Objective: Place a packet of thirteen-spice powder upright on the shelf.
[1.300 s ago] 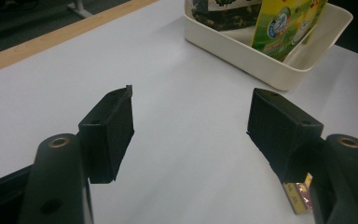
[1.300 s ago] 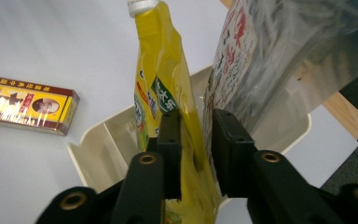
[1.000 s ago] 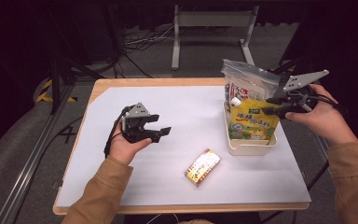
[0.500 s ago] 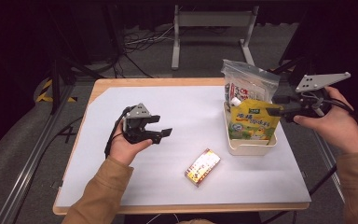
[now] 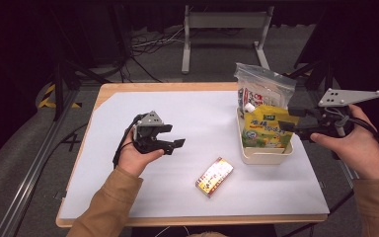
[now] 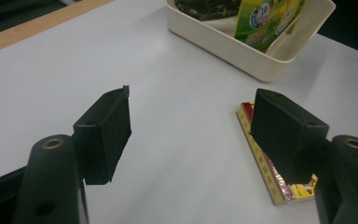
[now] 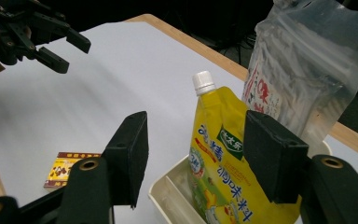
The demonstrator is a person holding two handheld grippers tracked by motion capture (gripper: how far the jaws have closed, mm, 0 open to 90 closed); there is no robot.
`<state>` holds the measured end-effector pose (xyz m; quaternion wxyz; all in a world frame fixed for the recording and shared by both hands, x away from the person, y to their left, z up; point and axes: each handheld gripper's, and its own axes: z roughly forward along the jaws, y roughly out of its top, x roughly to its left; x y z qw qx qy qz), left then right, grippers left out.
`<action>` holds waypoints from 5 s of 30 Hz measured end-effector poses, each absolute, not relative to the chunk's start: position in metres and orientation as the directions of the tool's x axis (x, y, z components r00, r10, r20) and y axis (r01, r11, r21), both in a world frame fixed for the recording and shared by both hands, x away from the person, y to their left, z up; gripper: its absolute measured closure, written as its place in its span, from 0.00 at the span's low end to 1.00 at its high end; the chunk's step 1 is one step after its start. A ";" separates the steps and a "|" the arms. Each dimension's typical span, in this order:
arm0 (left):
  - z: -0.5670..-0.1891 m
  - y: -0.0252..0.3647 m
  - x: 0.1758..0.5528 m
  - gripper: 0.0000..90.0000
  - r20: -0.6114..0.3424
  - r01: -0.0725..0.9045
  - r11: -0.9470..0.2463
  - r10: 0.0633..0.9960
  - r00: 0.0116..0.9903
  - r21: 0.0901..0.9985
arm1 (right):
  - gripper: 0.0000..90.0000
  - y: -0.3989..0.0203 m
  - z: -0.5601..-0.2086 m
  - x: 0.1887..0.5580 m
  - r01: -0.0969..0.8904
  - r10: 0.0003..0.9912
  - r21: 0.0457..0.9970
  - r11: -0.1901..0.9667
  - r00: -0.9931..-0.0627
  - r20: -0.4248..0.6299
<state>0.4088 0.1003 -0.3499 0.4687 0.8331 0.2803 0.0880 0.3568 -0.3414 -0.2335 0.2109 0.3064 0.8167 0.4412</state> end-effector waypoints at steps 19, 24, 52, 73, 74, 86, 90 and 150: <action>-0.355 0.054 0.388 0.27 -0.127 0.415 -0.521 0.501 0.856 0.746 | 0.43 -0.341 -0.247 0.346 0.333 0.691 0.864 0.378 -0.722 -0.024; -0.362 0.039 0.382 0.26 -0.138 0.418 -0.553 0.477 0.868 0.721 | 0.42 -0.342 -0.248 0.345 0.334 0.693 0.866 0.372 -0.721 -0.020; -0.401 -0.007 0.372 0.19 -0.194 0.418 -0.690 0.381 0.904 0.592 | 0.40 -0.336 -0.257 0.348 0.345 0.687 0.858 0.380 -0.727 -0.012; -0.426 -0.026 0.371 0.14 -0.175 0.426 -0.753 0.394 0.902 0.501 | 0.37 -0.333 -0.266 0.351 0.363 0.690 0.850 0.382 -0.724 -0.001; -0.427 -0.026 0.370 0.14 -0.170 0.423 -0.758 0.393 0.904 0.496 | 0.36 -0.333 -0.267 0.351 0.363 0.691 0.851 0.379 -0.722 0.000; -0.429 -0.030 0.365 0.20 -0.132 0.406 -0.772 0.394 0.909 0.489 | 0.35 -0.330 -0.272 0.350 0.372 0.688 0.853 0.367 -0.725 0.020; -0.428 -0.030 0.365 0.22 -0.131 0.410 -0.772 0.400 0.907 0.486 | 0.35 -0.327 -0.273 0.351 0.373 0.684 0.851 0.369 -0.729 0.023; -0.379 0.025 0.355 0.36 -0.043 0.255 -0.408 0.461 0.886 0.877 | 0.43 -0.297 -0.266 0.362 0.462 0.661 0.798 0.388 -0.743 0.108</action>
